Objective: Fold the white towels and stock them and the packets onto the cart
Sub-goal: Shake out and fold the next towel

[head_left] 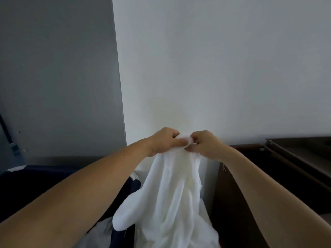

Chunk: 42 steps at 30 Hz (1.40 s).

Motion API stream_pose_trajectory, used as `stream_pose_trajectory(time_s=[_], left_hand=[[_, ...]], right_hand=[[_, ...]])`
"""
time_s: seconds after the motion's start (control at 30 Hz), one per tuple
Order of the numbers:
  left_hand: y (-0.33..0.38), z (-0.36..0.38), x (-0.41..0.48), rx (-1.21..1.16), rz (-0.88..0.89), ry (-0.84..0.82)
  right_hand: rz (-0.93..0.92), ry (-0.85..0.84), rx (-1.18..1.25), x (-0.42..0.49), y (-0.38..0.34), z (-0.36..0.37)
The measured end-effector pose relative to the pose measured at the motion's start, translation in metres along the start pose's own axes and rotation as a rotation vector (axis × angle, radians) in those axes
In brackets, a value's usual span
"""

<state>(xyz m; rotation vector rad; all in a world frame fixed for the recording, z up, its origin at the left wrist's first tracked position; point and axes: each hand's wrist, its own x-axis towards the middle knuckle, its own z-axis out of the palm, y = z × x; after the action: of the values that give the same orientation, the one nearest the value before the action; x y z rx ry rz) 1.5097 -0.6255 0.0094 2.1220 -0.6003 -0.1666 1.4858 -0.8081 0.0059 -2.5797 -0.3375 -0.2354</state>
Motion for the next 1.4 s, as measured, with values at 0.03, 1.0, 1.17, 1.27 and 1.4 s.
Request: stream_pose_trajectory(time_s=[0.03,1.0,1.17,1.27,1.4], left_hand=[[-0.007,-0.001,-0.003,-0.011,-0.015,0.010],[-0.082,0.005,-0.021,-0.101,-0.185,0.073],[-0.028,-0.001,-0.005,0.025,-0.048,0.057],[-0.010,0.005,0.001,0.117,-0.027,-0.040],[-0.015,0.002,-0.001,0.138,-0.010,-0.054]], right_hand=[[0.009,0.046,0.005,0.000,0.005,-0.007],[0.255,0.202,0.092,0.006,0.035,-0.025],[0.018,-0.160,0.087,-0.002,0.001,0.002],[-0.005,-0.172,0.052,0.003,-0.005,0.019],[0.083,-0.069,-0.057,0.004,0.010,0.010]])
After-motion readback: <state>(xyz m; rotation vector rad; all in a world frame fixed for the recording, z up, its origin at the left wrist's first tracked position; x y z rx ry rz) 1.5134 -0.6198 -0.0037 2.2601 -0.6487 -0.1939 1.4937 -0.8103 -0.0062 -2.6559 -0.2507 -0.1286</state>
